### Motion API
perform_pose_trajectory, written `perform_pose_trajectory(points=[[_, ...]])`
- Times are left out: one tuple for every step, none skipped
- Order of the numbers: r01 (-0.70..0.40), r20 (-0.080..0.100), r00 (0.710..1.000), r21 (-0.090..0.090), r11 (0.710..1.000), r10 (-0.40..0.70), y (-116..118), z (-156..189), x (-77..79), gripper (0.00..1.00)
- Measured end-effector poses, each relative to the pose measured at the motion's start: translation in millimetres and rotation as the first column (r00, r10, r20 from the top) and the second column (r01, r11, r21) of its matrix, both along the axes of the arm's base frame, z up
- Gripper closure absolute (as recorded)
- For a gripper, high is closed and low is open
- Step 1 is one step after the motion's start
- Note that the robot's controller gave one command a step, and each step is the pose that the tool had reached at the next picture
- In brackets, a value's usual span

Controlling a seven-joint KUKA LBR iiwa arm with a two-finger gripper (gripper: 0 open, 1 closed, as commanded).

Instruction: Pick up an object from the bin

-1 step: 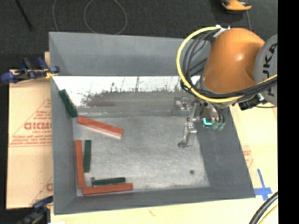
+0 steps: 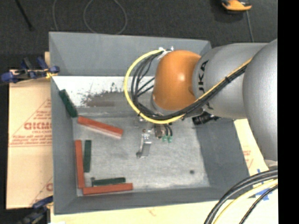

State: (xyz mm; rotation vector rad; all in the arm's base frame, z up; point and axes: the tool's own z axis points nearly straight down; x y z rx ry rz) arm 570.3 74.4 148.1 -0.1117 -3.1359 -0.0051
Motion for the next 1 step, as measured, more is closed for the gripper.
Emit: perform_pose_trajectory(points=[[0.001, 0.007, 1.000, 0.000, 1.000, -0.001, 67.1, -81.6, 56.5, 0.00]])
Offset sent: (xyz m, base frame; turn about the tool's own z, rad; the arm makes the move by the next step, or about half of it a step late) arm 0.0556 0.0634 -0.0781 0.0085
